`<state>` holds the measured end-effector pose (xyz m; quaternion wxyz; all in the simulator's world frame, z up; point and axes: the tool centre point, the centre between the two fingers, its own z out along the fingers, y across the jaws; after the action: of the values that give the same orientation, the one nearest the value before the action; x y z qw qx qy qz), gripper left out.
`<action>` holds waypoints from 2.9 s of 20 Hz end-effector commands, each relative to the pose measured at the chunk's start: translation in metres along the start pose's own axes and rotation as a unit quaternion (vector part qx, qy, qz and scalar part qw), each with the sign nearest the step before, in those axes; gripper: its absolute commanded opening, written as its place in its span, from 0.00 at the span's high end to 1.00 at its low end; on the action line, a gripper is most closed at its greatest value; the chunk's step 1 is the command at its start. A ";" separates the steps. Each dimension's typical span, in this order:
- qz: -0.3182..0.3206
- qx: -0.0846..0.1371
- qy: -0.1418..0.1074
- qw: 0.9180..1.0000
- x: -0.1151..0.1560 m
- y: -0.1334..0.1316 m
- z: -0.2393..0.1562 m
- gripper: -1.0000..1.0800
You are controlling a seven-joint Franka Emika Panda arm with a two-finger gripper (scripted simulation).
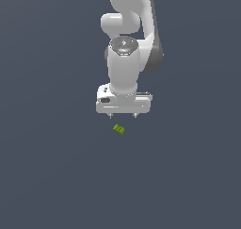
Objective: Pick up the object and move it to a goal position.
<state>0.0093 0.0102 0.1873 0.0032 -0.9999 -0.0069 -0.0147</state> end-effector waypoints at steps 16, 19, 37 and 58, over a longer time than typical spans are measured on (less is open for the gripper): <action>0.027 0.001 0.009 1.000 0.001 0.028 -0.004 0.04; 0.022 0.001 0.009 1.000 0.000 0.028 -0.003 0.04; -0.140 -0.007 -0.001 0.990 -0.009 0.029 0.040 0.04; -0.418 0.000 -0.014 0.908 -0.032 0.023 0.110 0.04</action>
<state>-0.0182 -0.0132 0.0803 -0.0039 -0.9129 -0.4081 -0.0008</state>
